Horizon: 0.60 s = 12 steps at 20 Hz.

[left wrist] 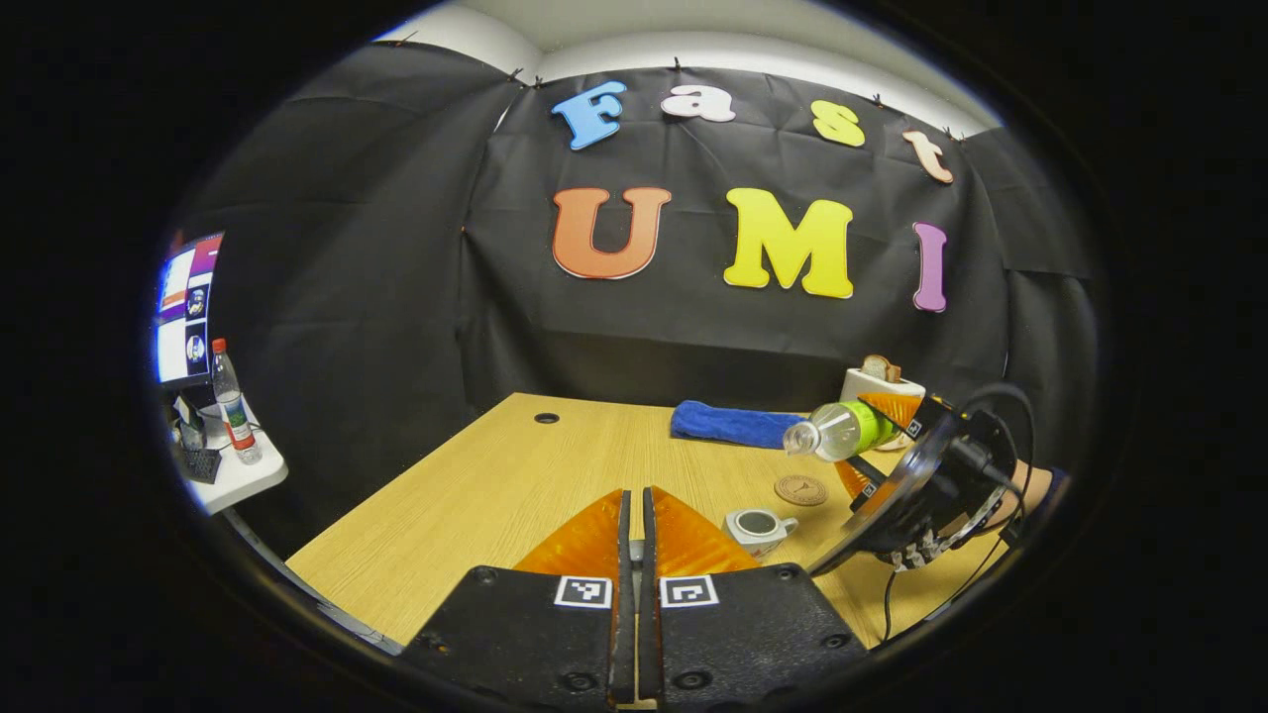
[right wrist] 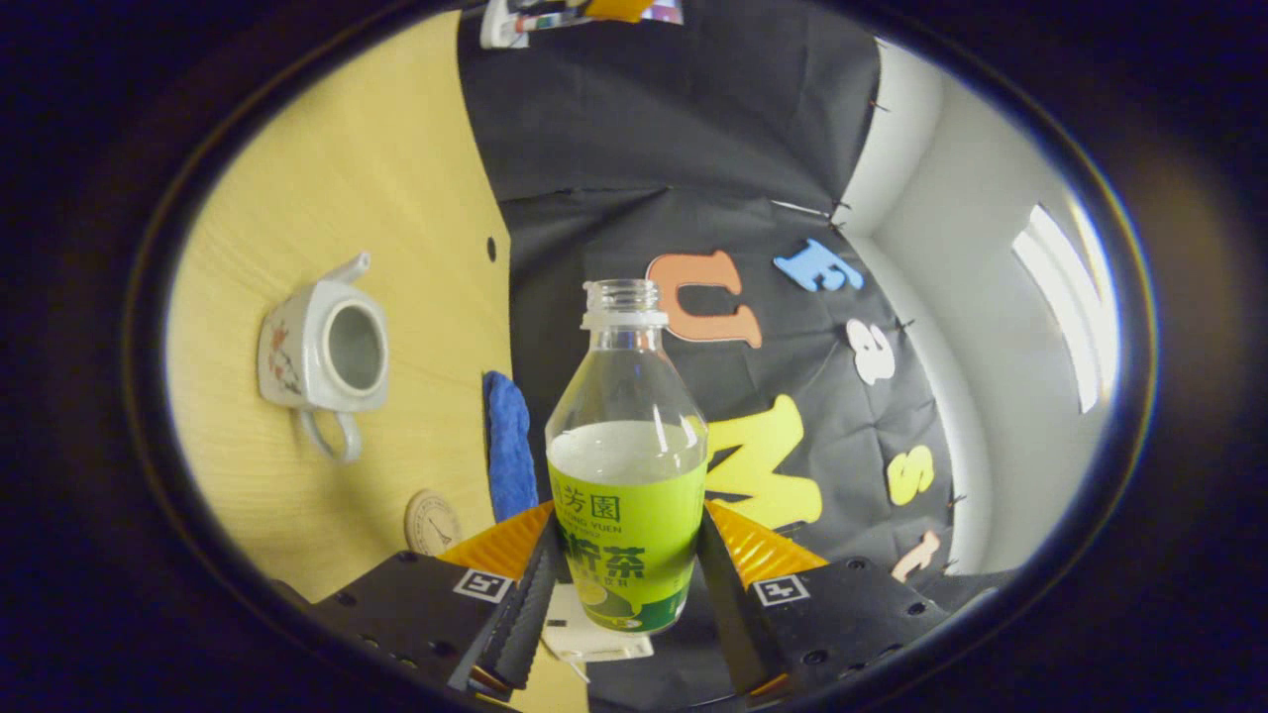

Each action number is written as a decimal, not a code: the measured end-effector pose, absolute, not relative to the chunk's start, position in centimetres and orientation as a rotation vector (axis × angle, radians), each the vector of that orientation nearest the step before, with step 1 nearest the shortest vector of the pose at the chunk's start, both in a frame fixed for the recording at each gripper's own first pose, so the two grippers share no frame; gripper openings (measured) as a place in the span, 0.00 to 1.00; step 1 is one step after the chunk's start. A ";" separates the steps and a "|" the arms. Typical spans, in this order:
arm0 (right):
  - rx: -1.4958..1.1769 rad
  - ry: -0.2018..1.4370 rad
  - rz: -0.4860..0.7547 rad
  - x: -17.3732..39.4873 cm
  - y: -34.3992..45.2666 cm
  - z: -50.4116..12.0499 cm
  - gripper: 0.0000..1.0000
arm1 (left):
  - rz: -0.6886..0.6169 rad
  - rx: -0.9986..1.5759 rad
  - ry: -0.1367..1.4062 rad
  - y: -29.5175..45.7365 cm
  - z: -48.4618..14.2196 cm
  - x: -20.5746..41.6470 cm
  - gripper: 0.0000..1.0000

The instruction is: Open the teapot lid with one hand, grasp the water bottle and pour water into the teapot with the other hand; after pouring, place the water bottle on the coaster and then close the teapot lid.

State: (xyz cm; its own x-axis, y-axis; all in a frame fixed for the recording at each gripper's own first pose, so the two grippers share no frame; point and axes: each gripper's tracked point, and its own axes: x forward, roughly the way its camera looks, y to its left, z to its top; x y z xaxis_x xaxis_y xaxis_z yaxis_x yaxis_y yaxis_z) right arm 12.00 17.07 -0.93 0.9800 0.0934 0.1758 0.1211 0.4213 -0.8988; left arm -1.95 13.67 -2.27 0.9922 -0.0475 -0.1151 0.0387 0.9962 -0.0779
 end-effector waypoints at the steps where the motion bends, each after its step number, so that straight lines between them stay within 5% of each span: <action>1: -1.073 -0.187 0.000 12.1 16.9 -0.9 0.75 | -0.041 -0.076 0.119 13.6 -2.3 -1.9 0.04; 12: -0.323 -0.005 0.114 15.9 14.7 -3.9 0.76 | -0.036 -0.080 0.128 13.9 -2.6 -1.7 0.04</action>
